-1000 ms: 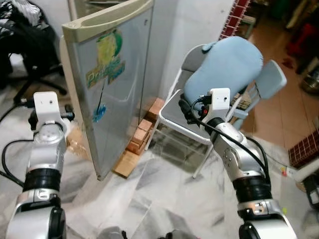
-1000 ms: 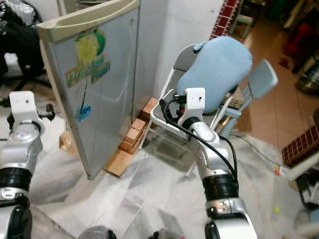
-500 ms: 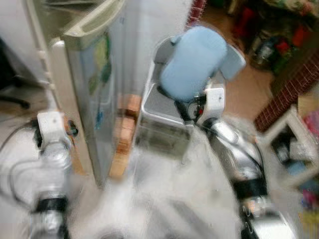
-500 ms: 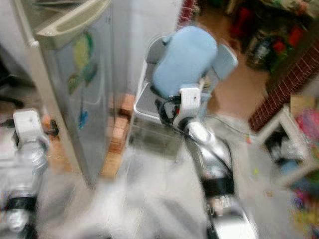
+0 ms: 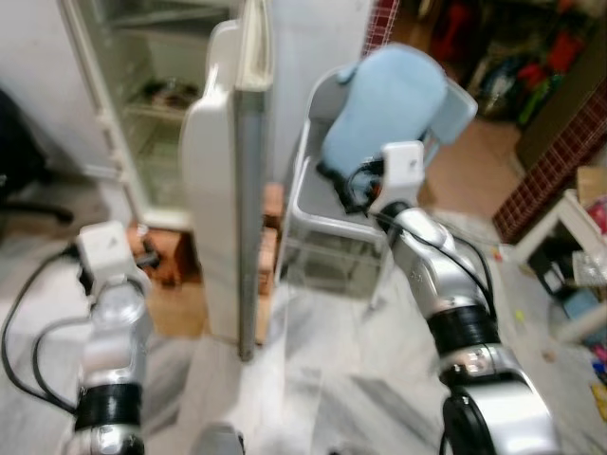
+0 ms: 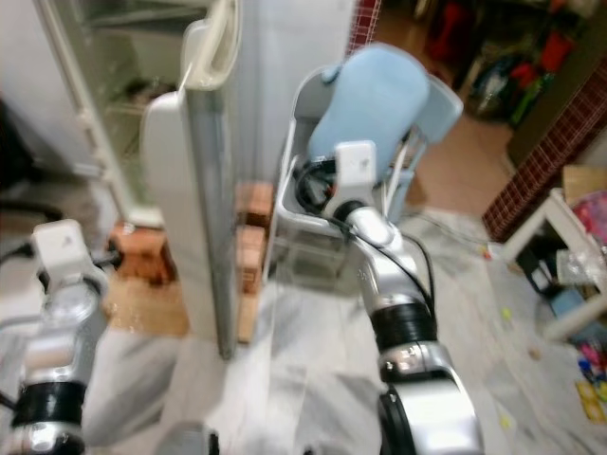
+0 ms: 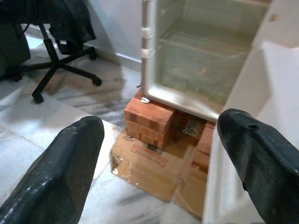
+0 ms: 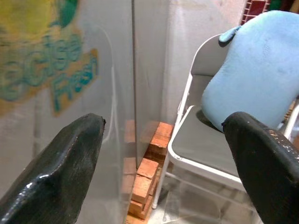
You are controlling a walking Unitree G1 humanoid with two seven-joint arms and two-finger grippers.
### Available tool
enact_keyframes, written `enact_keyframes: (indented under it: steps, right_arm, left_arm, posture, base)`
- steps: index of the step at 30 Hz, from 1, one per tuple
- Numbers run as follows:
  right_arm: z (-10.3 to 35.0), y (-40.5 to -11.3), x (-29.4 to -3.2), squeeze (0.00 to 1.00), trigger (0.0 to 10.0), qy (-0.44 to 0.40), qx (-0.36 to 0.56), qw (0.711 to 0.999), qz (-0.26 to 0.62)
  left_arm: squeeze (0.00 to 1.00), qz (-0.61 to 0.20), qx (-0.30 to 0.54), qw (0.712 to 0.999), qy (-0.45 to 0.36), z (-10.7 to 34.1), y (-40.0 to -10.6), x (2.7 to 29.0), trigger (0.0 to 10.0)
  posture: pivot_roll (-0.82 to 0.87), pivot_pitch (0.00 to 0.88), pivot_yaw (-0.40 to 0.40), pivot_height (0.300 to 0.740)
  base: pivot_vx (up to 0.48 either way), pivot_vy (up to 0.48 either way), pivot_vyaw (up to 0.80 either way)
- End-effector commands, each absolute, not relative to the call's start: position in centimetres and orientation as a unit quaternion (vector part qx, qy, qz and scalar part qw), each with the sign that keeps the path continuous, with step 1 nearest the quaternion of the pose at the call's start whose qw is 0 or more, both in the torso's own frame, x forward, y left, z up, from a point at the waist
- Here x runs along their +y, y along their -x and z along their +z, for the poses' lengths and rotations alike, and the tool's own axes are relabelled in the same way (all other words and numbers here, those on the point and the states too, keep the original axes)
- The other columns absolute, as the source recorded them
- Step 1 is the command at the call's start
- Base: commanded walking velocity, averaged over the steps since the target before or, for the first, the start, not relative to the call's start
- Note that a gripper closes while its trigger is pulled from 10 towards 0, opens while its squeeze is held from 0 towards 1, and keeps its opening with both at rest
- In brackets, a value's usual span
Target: Restocking fridge
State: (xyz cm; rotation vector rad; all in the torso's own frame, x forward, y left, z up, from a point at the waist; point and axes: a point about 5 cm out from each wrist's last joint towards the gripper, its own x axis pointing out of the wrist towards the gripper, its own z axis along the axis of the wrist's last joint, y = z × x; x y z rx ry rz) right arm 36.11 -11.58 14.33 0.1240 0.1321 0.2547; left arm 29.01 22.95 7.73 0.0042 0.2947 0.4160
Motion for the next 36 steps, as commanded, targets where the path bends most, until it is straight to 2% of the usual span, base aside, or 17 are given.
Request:
enact_keyframes:
  steps: [1,5,9,11,12,13,14,16,20,22,23,25,27,28,29,32,36]
  right_arm:
    - [15.1,-36.8,-10.3,0.0,10.0,-0.08,0.07,0.987,0.121]
    - [16.1,-37.8,-8.0,0.0,10.0,-0.097,0.074,0.987,0.105]
    - [17.5,-37.9,-4.8,0.0,10.0,-0.136,0.072,0.976,0.151]
    - [19.2,-37.4,-1.8,0.0,10.0,-0.182,0.06,0.951,0.244]
    - [20.7,-36.1,0.7,0.0,10.0,-0.221,0.056,0.906,0.357]
    - [20.7,-36.1,0.7,0.0,10.0,-0.221,0.056,0.906,0.357]
    - [21.6,-34.6,2.1,0.0,10.0,-0.233,0.053,0.861,0.449]
    - [21.5,-33.9,2.2,0.0,10.0,-0.206,0.05,0.845,0.49]
    - [17.2,-35.9,-1.5,0.0,10.0,-0.073,0.08,0.921,0.375]
    - [16.1,-36.6,-4.0,0.0,10.0,-0.055,0.08,0.944,0.316]
    - [16.0,-36.6,-4.4,0.0,10.0,-0.055,0.079,0.946,0.309]
    - [15.4,-36.8,-7.3,0.0,10.0,-0.058,0.073,0.963,0.252]
    - [15.0,-36.5,-8.9,0.0,10.0,-0.038,0.067,0.972,0.224]
    - [14.6,-36.2,-10.5,0.0,10.0,-0.026,0.067,0.978,0.196]
    - [14.6,-36.2,-10.5,0.0,10.0,-0.026,0.067,0.978,0.196]
    - [13.1,-35.4,-13.8,0.0,10.0,-0.012,0.061,0.991,0.122]
    - [12.8,-34.7,-15.5,0.0,10.0,0.001,0.046,0.996,0.077]
  left_arm:
    - [0.0,0.216,0.15,0.965,-0.002,7.8,-28.6,22.8,10.0]
    - [0.0,0.232,0.172,0.957,0.037,7.2,-27.7,21.5,10.0]
    - [0.0,0.22,0.194,0.954,0.056,6.8,-27.4,20.2,10.0]
    - [0.0,0.217,0.198,0.955,0.051,6.8,-27.4,20.0,10.0]
    - [0.0,0.219,0.204,0.953,0.055,6.7,-27.4,20.1,10.0]
    - [0.0,0.219,0.204,0.953,0.055,6.7,-27.4,20.1,10.0]
    - [0.0,0.22,0.211,0.951,0.061,6.6,-27.3,20.2,10.0]
    - [0.0,0.22,0.216,0.949,0.065,6.6,-27.2,20.1,10.0]
    - [0.0,0.214,0.223,0.949,0.069,6.4,-27.0,19.7,10.0]
    - [0.0,0.202,0.221,0.952,0.066,6.5,-27.1,19.6,10.0]
    - [0.0,0.2,0.22,0.952,0.065,6.5,-27.2,19.6,10.0]
    - [0.0,0.169,0.197,0.964,0.05,7.2,-27.6,19.1,10.0]
    - [0.0,0.154,0.182,0.971,0.019,7.6,-27.8,19.0,10.0]
    - [0.0,0.134,0.163,0.978,0.004,8.2,-28.1,18.7,10.0]
    - [0.0,0.134,0.163,0.978,0.004,8.2,-28.1,18.7,10.0]
    - [0.0,0.096,0.151,0.984,-0.017,8.6,-28.1,18.1,10.0]
    - [0.0,0.068,0.135,0.988,-0.029,8.8,-27.9,17.7,10.0]
  posture:
    - [0.11,0.0,-0.104,0.74]
    - [0.12,0.0,-0.102,0.74]
    - [0.13,0.0,-0.108,0.74]
    - [0.13,0.0,-0.117,0.74]
    - [0.14,0.0,-0.121,0.74]
    - [0.14,0.0,-0.121,0.74]
    - [0.13,0.0,-0.126,0.74]
    - [0.13,0.0,-0.128,0.74]
    - [0.13,0.0,-0.13,0.74]
    - [0.13,0.0,-0.126,0.74]
    - [0.13,0.0,-0.126,0.74]
    - [0.12,0.0,-0.121,0.74]
    - [0.11,0.0,-0.116,0.74]
    - [0.11,0.0,-0.116,0.74]
    - [0.11,0.0,-0.116,0.74]
    - [0.1,0.0,-0.1,0.74]
    - [0.08,0.0,-0.079,0.74]
  base:
    - [0.0,0.48,0.0]
    - [0.0,0.36,0.0]
    - [0.0,0.0,0.0]
    - [0.0,0.0,0.0]
    - [0.0,0.0,0.0]
    - [0.0,0.0,0.0]
    - [0.0,0.0,0.0]
    - [0.0,0.0,0.0]
    - [0.0,0.0,0.0]
    - [0.0,0.0,0.0]
    - [0.0,0.0,0.0]
    - [0.0,0.0,0.0]
    - [0.0,0.0,0.0]
    - [0.0,0.364,0.0]
    - [0.0,0.364,0.0]
    - [0.0,0.48,0.0]
    - [0.0,0.48,-0.4]
